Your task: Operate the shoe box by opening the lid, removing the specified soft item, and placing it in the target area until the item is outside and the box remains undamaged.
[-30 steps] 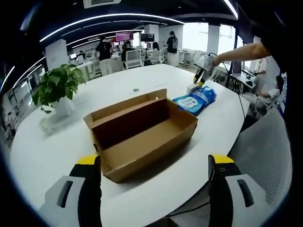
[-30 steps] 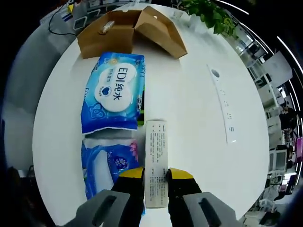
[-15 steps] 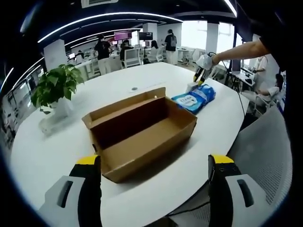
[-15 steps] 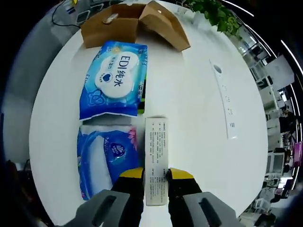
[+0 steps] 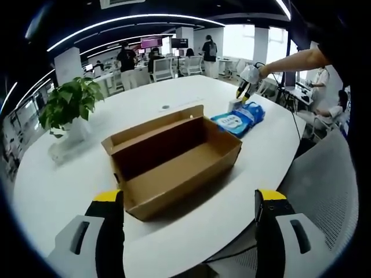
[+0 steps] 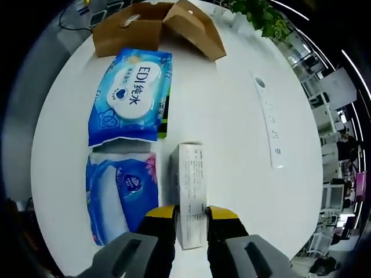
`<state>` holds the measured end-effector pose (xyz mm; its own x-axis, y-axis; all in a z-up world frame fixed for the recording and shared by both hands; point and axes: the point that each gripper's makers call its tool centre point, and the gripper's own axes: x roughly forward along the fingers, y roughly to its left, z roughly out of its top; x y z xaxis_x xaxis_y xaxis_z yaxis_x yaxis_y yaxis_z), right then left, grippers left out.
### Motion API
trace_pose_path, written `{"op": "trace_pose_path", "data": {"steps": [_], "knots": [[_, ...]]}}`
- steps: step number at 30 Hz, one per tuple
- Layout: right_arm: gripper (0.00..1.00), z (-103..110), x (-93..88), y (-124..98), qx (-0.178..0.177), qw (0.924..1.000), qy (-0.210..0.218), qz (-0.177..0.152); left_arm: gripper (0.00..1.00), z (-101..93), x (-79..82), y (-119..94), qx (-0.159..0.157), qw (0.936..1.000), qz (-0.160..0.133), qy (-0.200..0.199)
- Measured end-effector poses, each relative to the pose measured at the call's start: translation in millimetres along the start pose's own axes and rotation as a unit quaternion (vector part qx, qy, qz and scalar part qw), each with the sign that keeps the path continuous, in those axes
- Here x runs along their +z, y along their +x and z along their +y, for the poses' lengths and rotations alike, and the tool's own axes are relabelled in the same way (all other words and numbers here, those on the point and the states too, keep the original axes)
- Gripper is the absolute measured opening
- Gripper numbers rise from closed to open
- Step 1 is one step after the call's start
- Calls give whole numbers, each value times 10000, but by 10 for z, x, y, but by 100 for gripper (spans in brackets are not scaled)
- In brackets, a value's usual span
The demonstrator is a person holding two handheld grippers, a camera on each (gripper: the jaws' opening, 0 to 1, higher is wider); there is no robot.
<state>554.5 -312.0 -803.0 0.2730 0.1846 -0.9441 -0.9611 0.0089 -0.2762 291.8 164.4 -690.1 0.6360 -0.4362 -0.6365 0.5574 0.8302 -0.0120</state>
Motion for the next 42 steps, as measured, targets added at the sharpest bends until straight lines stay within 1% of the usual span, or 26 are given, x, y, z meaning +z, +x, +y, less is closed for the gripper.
{"op": "trace_pose_path", "data": {"steps": [3, 7, 16, 21, 24, 26, 30, 33, 36, 37, 39, 42], "knots": [[17, 9, 1, -37, -37, 10000, 32, -3, 97, -7, 7, 5, -15, 10000, -2, 16], [20, -7, 0, -79, -137, 9996, 213, -92, 97, -25, 20, 9, -46, 10000, -18, 40], [29, 43, 59, -244, -360, 9979, 494, -205, 97, -34, 44, 31, -112, 9998, -55, 122], [34, 67, 84, -298, -461, 9959, 716, -310, 96, -22, 58, 43, -140, 9997, -100, 174], [37, 117, 117, -352, -488, 9934, 967, -386, 96, 0, 59, 52, -162, 9996, -102, 225], [39, 147, 143, -390, -522, 9925, 1018, -440, 96, 25, 54, 55, -168, 9994, -83, 283], [40, 273, 256, -521, -612, 9880, 1259, -652, 95, 64, 50, 57, -206, 9992, -72, 330], [43, 350, 309, -594, -656, 9840, 1468, -769, 95, 100, 37, 61, -238, 9987, -16, 457], [47, 435, 368, -666, -650, 9796, 1666, -914, 92, 155, 44, 59, -250, 9980, 7, 580], [48, 475, 398, -691, -628, 9765, 1803, -1001, 92, 172, 55, 57, -260, 9978, -1, 607], [51, 530, 444, -737, -626, 9730, 1921, -1119, 91, 201, 68, 61, -276, 9976, 7, 643], [54, 625, 491, -801, -627, 9696, 2046, -1188, 90, 242, 79, 66, -296, 9968, 50, 746]]}}
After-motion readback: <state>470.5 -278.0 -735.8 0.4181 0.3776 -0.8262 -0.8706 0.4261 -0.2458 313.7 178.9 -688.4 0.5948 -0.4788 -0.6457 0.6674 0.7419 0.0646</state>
